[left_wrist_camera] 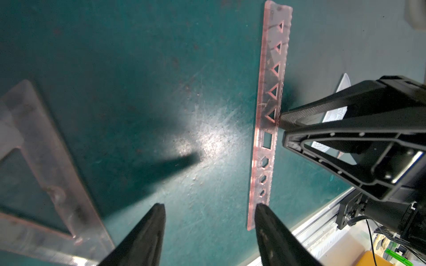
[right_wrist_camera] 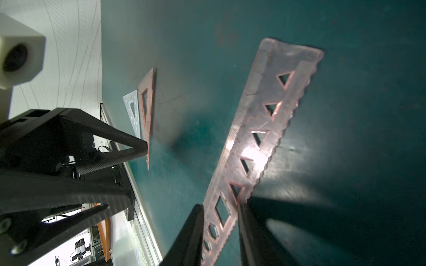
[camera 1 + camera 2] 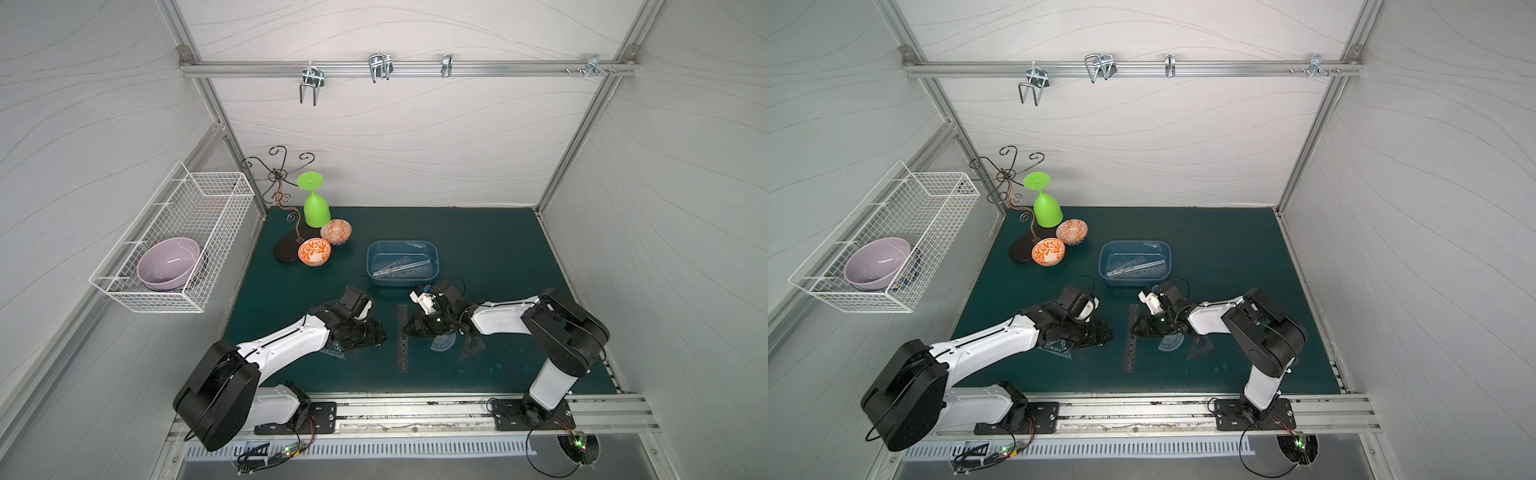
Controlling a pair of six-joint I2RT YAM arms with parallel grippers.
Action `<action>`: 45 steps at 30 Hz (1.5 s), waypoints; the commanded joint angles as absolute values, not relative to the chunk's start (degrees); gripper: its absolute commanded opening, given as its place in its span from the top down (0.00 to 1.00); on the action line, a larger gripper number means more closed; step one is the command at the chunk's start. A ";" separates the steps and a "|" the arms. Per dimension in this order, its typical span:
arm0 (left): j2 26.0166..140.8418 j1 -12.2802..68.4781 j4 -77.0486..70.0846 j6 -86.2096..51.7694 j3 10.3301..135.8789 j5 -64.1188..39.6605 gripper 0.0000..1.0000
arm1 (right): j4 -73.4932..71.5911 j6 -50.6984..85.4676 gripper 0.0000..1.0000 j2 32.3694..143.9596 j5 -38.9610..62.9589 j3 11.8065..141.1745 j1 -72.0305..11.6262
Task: Put the scattered rulers into the storage box
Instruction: Move the ruler to the center of the board, then pick up the ruler from the center of the board.
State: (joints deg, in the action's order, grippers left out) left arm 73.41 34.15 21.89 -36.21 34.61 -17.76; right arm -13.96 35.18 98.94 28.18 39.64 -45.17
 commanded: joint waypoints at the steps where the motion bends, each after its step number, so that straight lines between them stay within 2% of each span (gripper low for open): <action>1: 72.33 33.70 19.82 -35.57 34.46 -18.46 0.35 | -10.32 35.23 0.68 101.90 25.49 39.22 -44.73; 3: 72.42 33.65 19.24 -35.93 34.50 -18.99 0.36 | -10.96 35.80 0.68 102.18 27.10 39.93 -44.85; 8: 73.54 33.52 14.36 -39.08 34.68 -25.05 0.56 | -14.61 37.57 0.68 95.66 30.38 37.76 -43.30; 11: 74.50 34.41 9.76 -41.13 34.27 -27.39 0.73 | -17.50 38.98 0.68 91.09 31.08 34.43 -41.31; 16: 79.34 36.33 3.69 -44.13 34.23 -28.06 0.85 | -17.41 38.85 0.68 87.94 32.98 32.23 -39.30; 27: 87.57 37.46 0.74 -44.90 37.79 -28.48 0.87 | -19.80 38.94 0.69 89.13 36.66 31.33 -38.00; 45: 90.77 38.56 4.91 -41.94 40.32 -24.95 0.90 | -21.62 38.85 0.69 91.76 38.15 31.64 -38.24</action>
State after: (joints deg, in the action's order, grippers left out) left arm 90.39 38.33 3.14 -43.99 38.09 -26.89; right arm -20.62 38.79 91.15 37.41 31.55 -38.17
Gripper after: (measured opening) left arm 0.106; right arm 0.310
